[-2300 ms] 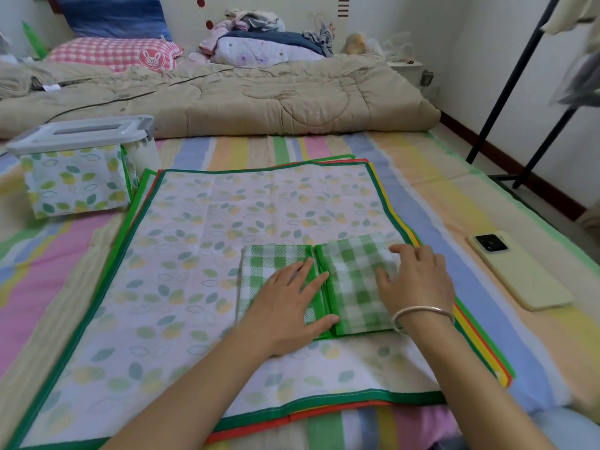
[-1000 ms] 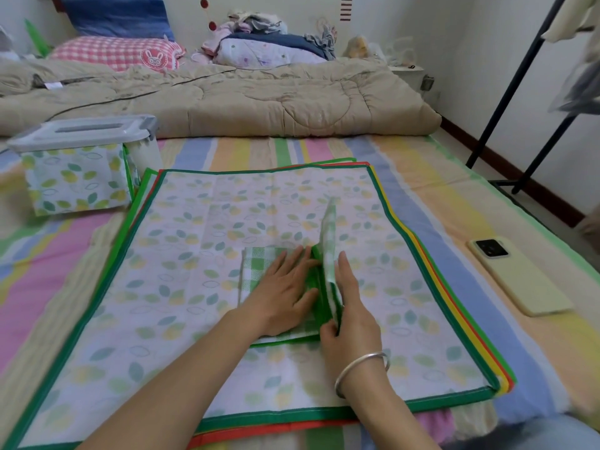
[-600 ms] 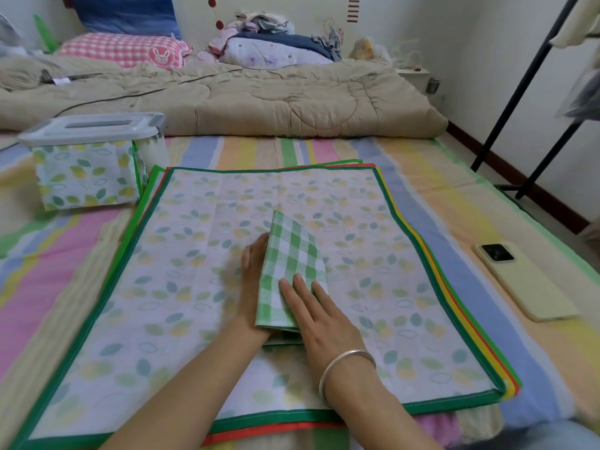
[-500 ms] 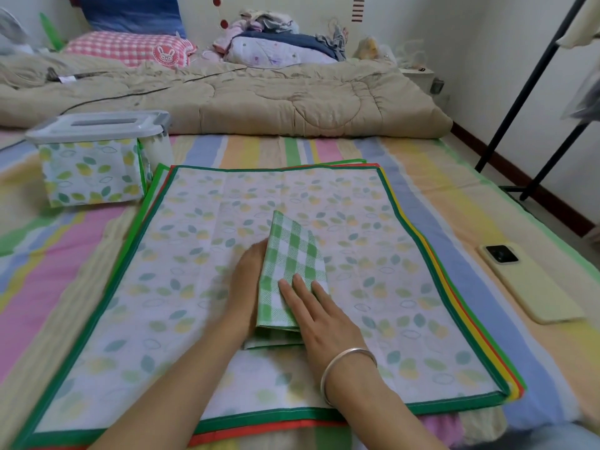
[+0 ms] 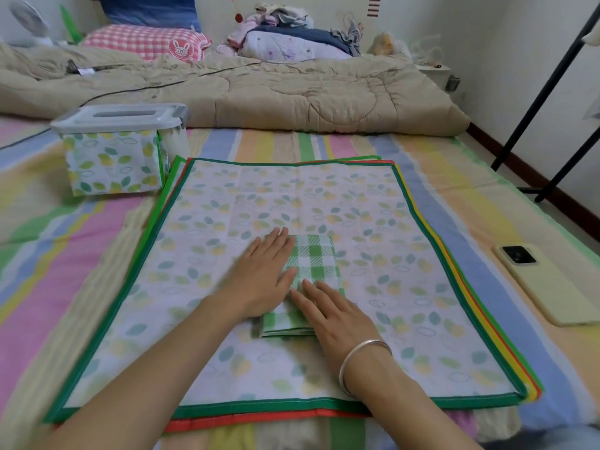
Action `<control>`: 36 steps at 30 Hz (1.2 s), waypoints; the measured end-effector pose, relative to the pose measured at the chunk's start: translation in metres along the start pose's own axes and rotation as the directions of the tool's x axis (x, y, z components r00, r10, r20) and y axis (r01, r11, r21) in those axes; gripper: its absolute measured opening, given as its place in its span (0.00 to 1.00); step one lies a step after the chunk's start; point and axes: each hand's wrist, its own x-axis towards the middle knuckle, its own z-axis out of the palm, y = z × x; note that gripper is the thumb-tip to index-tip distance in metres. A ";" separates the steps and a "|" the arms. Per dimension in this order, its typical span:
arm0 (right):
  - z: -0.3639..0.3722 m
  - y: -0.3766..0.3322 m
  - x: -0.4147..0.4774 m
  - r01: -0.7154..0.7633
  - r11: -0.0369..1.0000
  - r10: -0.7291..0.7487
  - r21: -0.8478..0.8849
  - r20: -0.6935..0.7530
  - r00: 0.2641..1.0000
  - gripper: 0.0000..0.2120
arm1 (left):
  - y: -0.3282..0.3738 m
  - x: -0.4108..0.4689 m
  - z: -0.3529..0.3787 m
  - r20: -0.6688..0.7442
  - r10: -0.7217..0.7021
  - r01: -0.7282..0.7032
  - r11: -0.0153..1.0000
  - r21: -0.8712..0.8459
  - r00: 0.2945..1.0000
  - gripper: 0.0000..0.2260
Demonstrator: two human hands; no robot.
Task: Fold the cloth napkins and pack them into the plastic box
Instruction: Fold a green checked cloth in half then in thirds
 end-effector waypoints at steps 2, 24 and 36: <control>0.000 0.004 -0.002 0.087 0.996 -0.085 0.008 -0.095 0.992 0.23 | -0.003 0.003 0.000 0.009 0.025 -0.025 0.999 0.039 1.000 0.28; -0.004 0.030 0.055 -0.256 0.873 0.244 0.414 0.082 0.966 0.35 | -0.008 -0.002 0.019 -0.011 0.051 -0.047 0.967 0.250 0.999 0.46; -0.033 0.037 0.046 -0.503 0.703 0.573 0.503 0.019 0.819 0.17 | -0.008 -0.001 0.019 0.008 0.041 -0.041 0.947 0.318 0.999 0.46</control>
